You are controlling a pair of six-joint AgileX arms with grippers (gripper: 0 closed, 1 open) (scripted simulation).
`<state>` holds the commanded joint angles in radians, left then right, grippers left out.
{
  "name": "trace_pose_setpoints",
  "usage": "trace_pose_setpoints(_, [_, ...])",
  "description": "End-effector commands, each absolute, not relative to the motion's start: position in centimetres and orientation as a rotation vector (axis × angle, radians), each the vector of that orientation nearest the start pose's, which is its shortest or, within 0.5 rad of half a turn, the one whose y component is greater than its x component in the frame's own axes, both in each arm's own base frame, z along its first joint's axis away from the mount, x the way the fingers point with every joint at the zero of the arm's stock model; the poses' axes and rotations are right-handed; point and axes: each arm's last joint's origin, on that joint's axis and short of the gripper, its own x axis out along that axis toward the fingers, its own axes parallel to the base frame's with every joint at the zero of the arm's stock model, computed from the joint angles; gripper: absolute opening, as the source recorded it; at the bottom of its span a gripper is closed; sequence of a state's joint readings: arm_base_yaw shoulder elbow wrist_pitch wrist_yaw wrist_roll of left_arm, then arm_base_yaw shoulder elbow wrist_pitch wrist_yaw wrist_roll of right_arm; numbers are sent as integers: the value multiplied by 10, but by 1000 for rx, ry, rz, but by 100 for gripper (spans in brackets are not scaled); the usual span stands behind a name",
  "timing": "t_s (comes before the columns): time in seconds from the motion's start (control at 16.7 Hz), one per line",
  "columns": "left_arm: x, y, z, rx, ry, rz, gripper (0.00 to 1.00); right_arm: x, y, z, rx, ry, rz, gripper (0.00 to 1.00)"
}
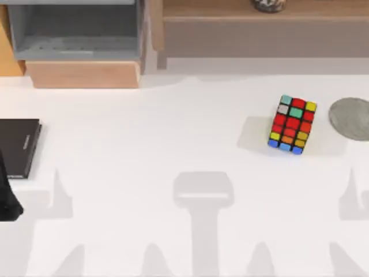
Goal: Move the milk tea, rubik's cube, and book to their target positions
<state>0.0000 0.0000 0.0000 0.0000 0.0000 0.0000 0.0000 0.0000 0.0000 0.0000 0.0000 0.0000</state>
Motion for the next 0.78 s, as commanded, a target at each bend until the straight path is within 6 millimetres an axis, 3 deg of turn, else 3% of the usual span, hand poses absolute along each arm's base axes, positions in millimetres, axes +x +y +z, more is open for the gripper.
trace_pose_setpoints(0.24, [106,-1,160,0,0,0,100,106,-1,167,-1,-7,-1,100])
trace_pose_setpoints(0.48, [106,-1,160,0,0,0,100,115,4,204,-1,-35,-4,100])
trace_pose_setpoints(0.66, [106,-1,160,0,0,0,100,140,13,242,-1,-44,-8,100])
trace_pose_setpoints(0.78, [106,-1,160,0,0,0,100,167,23,265,-2,-44,-10,100])
